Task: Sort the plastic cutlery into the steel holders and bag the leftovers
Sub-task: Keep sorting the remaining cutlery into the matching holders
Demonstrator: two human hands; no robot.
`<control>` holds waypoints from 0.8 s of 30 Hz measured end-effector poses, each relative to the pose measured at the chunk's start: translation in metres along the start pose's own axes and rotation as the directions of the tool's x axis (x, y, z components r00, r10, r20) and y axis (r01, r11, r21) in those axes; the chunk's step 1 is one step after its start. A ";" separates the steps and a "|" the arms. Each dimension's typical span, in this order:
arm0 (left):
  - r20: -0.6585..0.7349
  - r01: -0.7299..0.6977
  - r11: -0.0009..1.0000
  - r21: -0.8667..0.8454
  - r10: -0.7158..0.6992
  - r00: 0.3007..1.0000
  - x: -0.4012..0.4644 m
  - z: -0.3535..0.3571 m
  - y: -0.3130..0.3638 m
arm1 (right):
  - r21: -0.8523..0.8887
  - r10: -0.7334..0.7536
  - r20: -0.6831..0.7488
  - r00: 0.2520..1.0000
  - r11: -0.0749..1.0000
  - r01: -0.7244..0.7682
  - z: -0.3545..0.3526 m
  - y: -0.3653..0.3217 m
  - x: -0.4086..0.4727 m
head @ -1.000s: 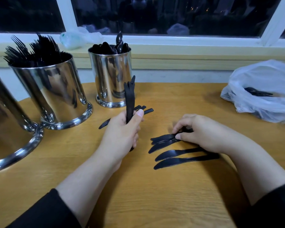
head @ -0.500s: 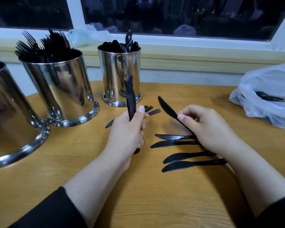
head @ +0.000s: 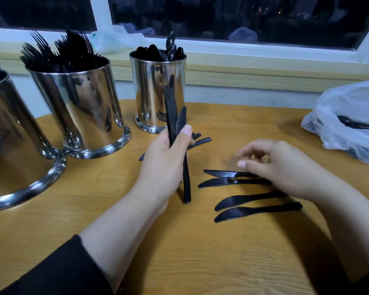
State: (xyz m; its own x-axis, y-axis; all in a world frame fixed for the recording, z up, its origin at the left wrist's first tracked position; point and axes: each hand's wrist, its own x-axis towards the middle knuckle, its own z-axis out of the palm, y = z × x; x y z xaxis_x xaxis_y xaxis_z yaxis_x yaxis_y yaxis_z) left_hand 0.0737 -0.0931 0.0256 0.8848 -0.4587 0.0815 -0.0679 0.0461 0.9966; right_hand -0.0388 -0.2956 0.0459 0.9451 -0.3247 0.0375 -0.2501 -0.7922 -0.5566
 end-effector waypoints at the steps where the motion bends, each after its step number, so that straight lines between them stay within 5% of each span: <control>1: -0.007 -0.024 0.999 0.030 0.024 1.000 0.001 -0.001 0.001 | -0.070 0.038 0.072 0.997 0.997 -0.033 -0.003 0.006 0.000; 4: -0.043 -0.105 0.985 0.135 0.111 0.993 0.002 -0.003 0.001 | -0.189 0.088 0.173 0.981 0.980 -0.055 -0.005 0.014 0.001; 10: -0.022 -0.186 0.977 0.102 0.189 0.982 0.003 -0.002 -0.002 | -0.181 0.077 0.144 0.987 0.982 -0.050 0.002 0.013 0.004; 17: 0.224 -0.051 0.996 0.073 0.034 0.974 -0.003 0.006 -0.008 | -0.136 0.109 0.147 0.983 0.987 -0.089 0.006 0.005 0.004; 24: 0.123 0.059 0.994 -0.089 -0.048 0.991 0.001 0.000 -0.011 | -0.027 0.090 0.057 0.994 0.996 -0.088 0.010 0.004 0.006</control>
State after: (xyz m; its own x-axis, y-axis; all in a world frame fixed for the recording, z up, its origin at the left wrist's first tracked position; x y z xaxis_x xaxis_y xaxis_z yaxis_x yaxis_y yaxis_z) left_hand 0.0751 -0.0944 0.0149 0.8235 -0.5663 0.0341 0.0262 0.0980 0.9948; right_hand -0.0315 -0.2951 0.0355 0.9292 -0.3647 -0.0598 -0.3384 -0.7742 -0.5349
